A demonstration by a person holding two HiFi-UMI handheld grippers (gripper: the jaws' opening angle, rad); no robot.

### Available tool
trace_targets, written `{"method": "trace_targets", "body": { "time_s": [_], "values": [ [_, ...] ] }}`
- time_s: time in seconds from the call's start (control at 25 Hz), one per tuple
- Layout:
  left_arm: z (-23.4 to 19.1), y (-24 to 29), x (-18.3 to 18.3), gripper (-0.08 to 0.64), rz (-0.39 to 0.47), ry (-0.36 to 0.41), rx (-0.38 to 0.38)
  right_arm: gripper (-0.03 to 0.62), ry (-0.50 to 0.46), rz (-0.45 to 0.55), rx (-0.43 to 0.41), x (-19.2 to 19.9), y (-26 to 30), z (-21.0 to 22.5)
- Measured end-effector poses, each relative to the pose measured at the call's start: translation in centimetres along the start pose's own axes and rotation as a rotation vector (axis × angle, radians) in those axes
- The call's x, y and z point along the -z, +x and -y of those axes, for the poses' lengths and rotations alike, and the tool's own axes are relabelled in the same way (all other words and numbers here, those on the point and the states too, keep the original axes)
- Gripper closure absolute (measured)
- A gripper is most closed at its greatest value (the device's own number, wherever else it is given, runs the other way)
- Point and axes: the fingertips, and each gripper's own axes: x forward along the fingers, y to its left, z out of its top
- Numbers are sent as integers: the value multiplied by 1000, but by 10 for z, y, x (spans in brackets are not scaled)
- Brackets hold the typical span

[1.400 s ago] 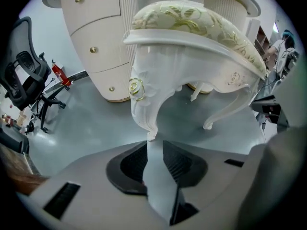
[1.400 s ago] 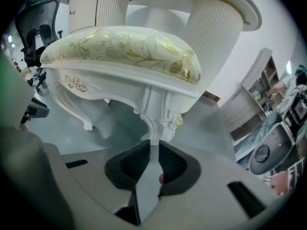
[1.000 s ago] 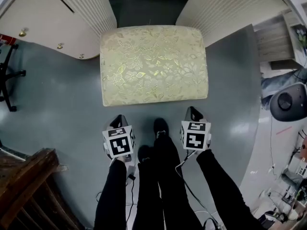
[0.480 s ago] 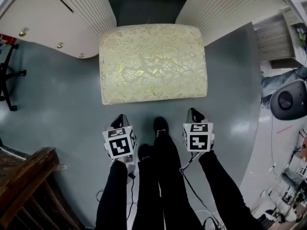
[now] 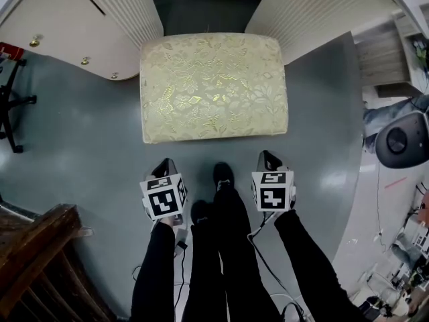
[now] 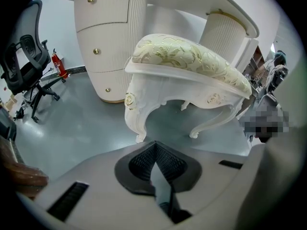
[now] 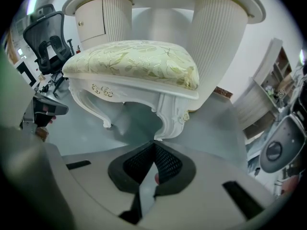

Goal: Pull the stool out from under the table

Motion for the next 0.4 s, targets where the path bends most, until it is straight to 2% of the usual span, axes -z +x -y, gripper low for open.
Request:
{"method": "trace_targets", "body": {
  "time_s": [0.4],
  "values": [
    [0, -3, 0, 552, -12, 4, -3, 589, -13, 1, 1, 1, -5, 0]
  ]
}}
